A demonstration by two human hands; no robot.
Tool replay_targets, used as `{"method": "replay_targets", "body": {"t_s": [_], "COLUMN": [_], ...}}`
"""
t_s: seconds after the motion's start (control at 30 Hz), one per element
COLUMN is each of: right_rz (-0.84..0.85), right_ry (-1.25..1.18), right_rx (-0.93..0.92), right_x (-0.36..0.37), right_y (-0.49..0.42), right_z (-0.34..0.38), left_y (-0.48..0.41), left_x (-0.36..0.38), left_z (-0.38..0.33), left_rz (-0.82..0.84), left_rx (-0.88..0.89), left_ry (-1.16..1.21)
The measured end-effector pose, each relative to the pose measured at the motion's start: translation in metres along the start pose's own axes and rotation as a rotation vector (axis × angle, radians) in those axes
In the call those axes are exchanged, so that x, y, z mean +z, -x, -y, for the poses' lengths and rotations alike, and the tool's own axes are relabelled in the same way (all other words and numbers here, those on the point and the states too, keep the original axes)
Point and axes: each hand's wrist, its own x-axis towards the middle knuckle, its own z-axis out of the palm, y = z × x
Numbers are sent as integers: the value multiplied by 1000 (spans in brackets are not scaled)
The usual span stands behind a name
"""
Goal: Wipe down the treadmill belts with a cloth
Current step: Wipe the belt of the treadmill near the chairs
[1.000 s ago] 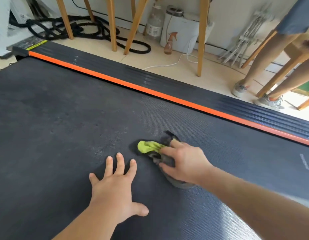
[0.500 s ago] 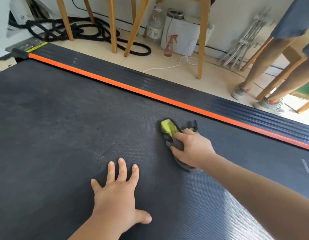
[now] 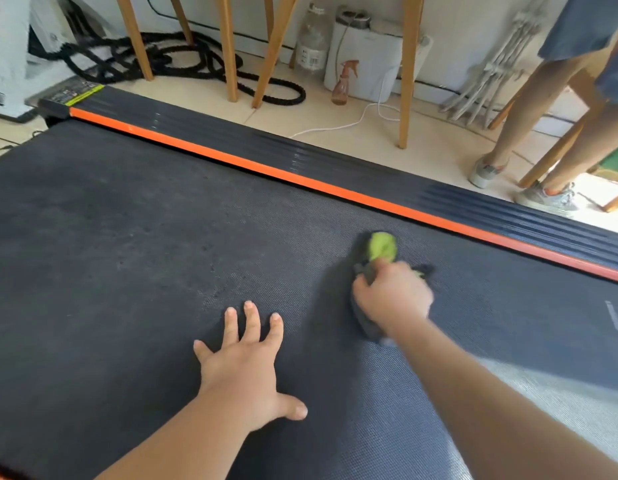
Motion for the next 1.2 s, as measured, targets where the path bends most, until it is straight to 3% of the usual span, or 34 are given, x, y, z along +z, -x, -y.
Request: {"method": "replay_targets", "body": {"t_s": [0.1,0.27,0.3,0.37,0.43,0.47,0.53,0.6,0.7,0.83,0.93,1.07,1.2], "right_rz": [60,403,490,638,563,459,296,345,383,396,571,659,660], "right_ry": [-17,-179,-323,-855,-1277,-1324,-1008,-686,-604,-434,-208,65,102], "right_rx": [-217,-170,-143,-7,246,325,303,198,44,-110,-98,-50,-36], "right_x": [13,-12,-21,-43,-60,-64,-58,-50,-41,-26,-10,4,4], "right_y": [79,158,165,174,177,175,176,183,199,205,201,205,201], "right_z": [19,13,8,-2,-18,-27,-43,-48,-46,-31,-11,21,24], "left_y": [4,39,52,77,97,100,101,95,90,85,73,51,35], "left_x": [-6,-7,-7,-2,0,2,10,23,37,34,9,-9,8], "left_z": [-1,-20,-25,-33,-38,-41,-46,-52,-54,-14,45,133,104], "left_rz": [17,-63,-101,-67,75,120,76,-68,-242,-263,-203,-217,-365], "left_rx": [-13,10,80,251,354,370,392,389,361,379,231,-143,-309], "left_ry": [-2,-14,-51,-88,-14,21,18,-21,-74,-111,-146,-41,16]}}
